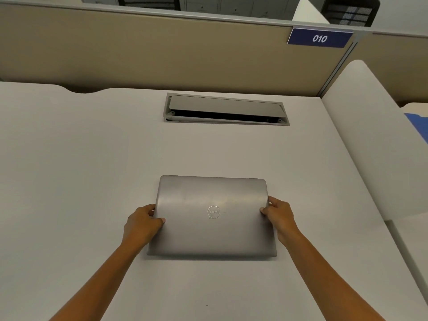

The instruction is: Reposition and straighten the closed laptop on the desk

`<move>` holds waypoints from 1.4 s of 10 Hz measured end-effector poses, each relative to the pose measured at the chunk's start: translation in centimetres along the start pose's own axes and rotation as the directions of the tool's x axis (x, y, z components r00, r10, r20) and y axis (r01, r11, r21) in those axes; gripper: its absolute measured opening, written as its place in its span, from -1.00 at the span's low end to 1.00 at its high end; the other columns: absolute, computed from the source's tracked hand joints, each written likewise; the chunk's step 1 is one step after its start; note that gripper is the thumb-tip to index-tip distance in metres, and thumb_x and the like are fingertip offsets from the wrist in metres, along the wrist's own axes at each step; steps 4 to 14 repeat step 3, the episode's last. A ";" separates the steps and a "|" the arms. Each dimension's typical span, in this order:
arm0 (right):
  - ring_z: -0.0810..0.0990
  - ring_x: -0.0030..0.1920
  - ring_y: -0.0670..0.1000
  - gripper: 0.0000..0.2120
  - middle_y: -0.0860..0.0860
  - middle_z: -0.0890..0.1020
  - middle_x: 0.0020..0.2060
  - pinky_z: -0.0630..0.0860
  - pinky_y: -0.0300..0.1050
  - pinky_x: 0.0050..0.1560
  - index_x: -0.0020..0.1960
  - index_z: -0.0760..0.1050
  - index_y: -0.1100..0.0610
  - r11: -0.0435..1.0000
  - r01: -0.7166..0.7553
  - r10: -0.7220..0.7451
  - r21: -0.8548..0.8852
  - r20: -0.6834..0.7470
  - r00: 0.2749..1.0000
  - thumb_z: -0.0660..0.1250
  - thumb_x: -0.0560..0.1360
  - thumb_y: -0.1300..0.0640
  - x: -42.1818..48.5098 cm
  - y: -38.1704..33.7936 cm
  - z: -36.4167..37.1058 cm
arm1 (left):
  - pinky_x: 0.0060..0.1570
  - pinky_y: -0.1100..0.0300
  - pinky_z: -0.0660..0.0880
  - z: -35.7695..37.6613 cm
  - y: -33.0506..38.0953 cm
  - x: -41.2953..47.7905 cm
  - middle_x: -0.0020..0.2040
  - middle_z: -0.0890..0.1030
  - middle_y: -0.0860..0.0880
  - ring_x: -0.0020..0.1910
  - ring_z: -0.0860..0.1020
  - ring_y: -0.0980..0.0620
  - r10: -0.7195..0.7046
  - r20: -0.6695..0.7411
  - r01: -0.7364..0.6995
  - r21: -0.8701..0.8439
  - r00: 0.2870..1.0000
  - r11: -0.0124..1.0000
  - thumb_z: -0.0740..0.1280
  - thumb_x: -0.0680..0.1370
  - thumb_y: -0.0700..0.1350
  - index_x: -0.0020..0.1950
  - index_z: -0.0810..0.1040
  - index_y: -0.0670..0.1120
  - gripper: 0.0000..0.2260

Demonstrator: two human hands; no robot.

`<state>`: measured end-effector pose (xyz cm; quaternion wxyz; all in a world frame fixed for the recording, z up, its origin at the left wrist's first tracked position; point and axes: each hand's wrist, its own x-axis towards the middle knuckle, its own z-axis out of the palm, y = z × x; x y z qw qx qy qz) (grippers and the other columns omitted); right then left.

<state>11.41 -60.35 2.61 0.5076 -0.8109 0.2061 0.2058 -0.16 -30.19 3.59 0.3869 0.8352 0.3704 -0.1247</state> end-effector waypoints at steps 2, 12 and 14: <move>0.38 0.30 0.16 -0.48 0.17 0.41 0.30 0.39 0.00 0.30 0.45 0.33 0.19 0.920 0.268 -0.327 -0.285 -0.185 0.927 0.31 0.51 0.24 -1.2 1.4 1.7 | 0.31 -0.13 0.32 1.6 -0.9 -1.1 0.45 0.29 -0.20 0.41 0.28 -0.23 0.293 -0.223 -0.216 0.314 0.930 0.924 0.27 0.52 0.07 0.49 0.17 -0.16 -0.37; 0.34 0.36 0.18 -0.48 0.16 0.37 0.36 0.43 0.09 0.30 0.46 0.29 0.19 0.670 0.521 -0.686 -0.529 -0.173 0.706 0.30 0.53 0.20 -1.9 1.7 3.0 | 0.39 -0.12 0.26 2.6 -0.7 -1.2 0.52 0.22 -0.21 0.50 0.20 -0.21 0.485 -0.277 -0.353 0.414 0.830 0.839 0.14 0.54 0.13 0.51 0.12 -0.20 -0.35; 0.34 0.36 0.18 -0.48 0.16 0.37 0.36 0.43 0.09 0.30 0.46 0.29 0.19 0.670 0.521 -0.686 -0.529 -0.173 0.706 0.30 0.53 0.20 -1.9 1.7 3.0 | 0.39 -0.12 0.26 2.6 -0.7 -1.2 0.52 0.22 -0.21 0.50 0.20 -0.21 0.485 -0.277 -0.353 0.414 0.830 0.839 0.14 0.54 0.13 0.51 0.12 -0.20 -0.35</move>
